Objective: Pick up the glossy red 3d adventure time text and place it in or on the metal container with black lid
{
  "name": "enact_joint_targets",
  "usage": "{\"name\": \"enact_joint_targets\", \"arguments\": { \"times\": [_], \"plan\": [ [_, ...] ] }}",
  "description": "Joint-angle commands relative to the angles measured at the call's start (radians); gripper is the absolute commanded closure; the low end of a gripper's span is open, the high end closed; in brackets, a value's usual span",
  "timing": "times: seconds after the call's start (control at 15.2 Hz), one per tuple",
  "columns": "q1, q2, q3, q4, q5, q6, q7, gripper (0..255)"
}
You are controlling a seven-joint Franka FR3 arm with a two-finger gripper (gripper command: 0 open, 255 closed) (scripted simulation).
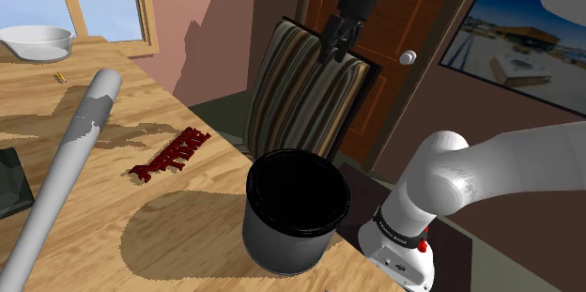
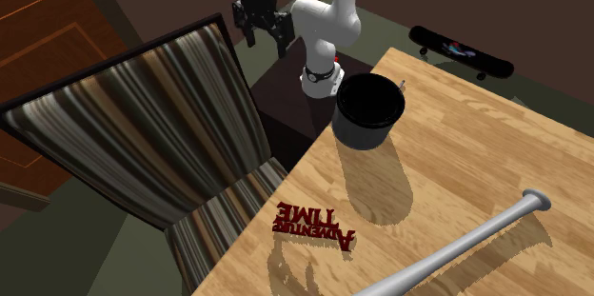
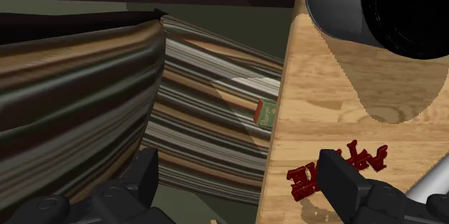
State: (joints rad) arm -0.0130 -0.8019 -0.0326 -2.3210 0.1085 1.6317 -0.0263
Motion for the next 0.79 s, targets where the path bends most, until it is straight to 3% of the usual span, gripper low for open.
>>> {"name": "enact_joint_targets", "arguments": {
  "times": [0.0,0.73],
  "plan": [
    [0.0,0.0,0.0,0.0,0.0,0.0,0.0,0],
    [0.032,0.175,0.256,-0.033,0.104,0.211,0.306,0]
  ]
}}
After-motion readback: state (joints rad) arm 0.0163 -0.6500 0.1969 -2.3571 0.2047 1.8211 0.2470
